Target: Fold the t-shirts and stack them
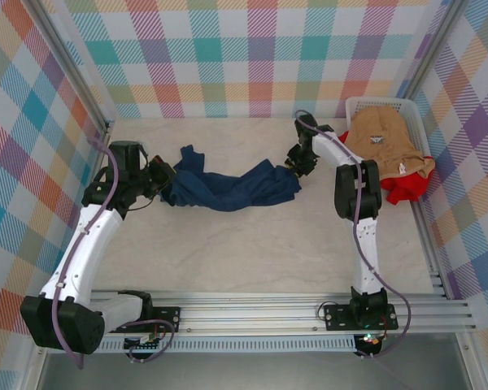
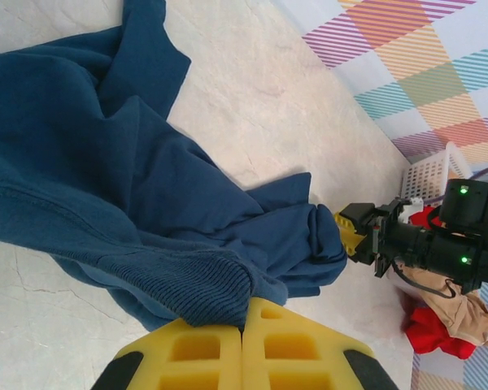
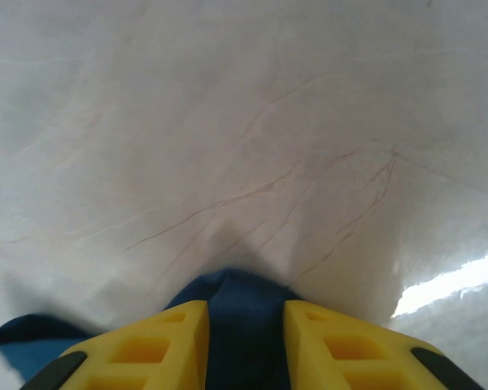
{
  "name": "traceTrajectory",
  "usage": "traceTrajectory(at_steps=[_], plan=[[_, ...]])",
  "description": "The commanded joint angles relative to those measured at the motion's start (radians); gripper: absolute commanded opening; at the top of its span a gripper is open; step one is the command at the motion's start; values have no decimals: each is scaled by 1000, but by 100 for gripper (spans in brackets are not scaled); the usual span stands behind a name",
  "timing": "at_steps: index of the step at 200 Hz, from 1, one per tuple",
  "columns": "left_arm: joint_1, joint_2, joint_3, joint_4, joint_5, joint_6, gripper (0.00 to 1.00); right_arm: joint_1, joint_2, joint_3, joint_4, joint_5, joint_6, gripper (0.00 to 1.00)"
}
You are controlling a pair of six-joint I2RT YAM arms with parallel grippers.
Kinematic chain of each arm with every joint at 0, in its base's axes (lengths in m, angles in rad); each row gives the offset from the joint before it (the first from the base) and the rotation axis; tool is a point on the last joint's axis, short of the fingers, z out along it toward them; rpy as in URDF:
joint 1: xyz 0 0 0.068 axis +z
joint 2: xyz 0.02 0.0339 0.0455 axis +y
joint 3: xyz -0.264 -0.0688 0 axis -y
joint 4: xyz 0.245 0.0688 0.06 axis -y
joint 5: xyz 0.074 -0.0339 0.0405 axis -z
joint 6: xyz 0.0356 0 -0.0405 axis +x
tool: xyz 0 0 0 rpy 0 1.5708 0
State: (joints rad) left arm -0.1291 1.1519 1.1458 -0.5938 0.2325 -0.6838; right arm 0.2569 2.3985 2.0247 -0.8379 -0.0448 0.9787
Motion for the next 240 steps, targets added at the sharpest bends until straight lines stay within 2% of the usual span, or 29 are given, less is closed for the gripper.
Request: traceTrajectory(at_steps=[1,11,21,43,74,98,116,136,165,177,186,206,227,240], plan=[[10,-2,5,19,-19,2,0,4,46,35,-46,18,-29,29],[10,-1,9,14,-22,3,0,3,57,42,-50,21,-31,28],[9,1,12,14,-23,3,0,4,66,53,-54,21,-35,24],[10,12,21,15,-28,0,0,3,62,85,-60,36,-51,0],[18,106,79,63,-38,-44,0,4,-14,145,-18,93,-117,0],[41,275,245,110,-27,-82,0,-14,-23,335,-19,80,-169,0],[55,434,453,114,-12,-98,0,-26,-2,525,-43,75,-189,0],[66,616,771,98,25,-102,0,-51,-5,676,-11,61,-184,0],[96,900,1406,-23,75,-95,0,-112,-102,687,178,17,-142,0],[125,1004,1656,-55,88,-139,0,-143,-144,687,257,-11,-116,0],[154,1047,1765,-21,116,-196,0,-165,-172,687,308,-28,-99,0],[206,1026,1787,58,156,-255,0,-211,-231,688,369,-64,-74,0],[211,948,1758,-69,145,-125,0,-231,-294,656,361,-106,-89,0],[197,860,1629,-167,139,-32,0,-230,-358,548,355,-139,-98,0]])
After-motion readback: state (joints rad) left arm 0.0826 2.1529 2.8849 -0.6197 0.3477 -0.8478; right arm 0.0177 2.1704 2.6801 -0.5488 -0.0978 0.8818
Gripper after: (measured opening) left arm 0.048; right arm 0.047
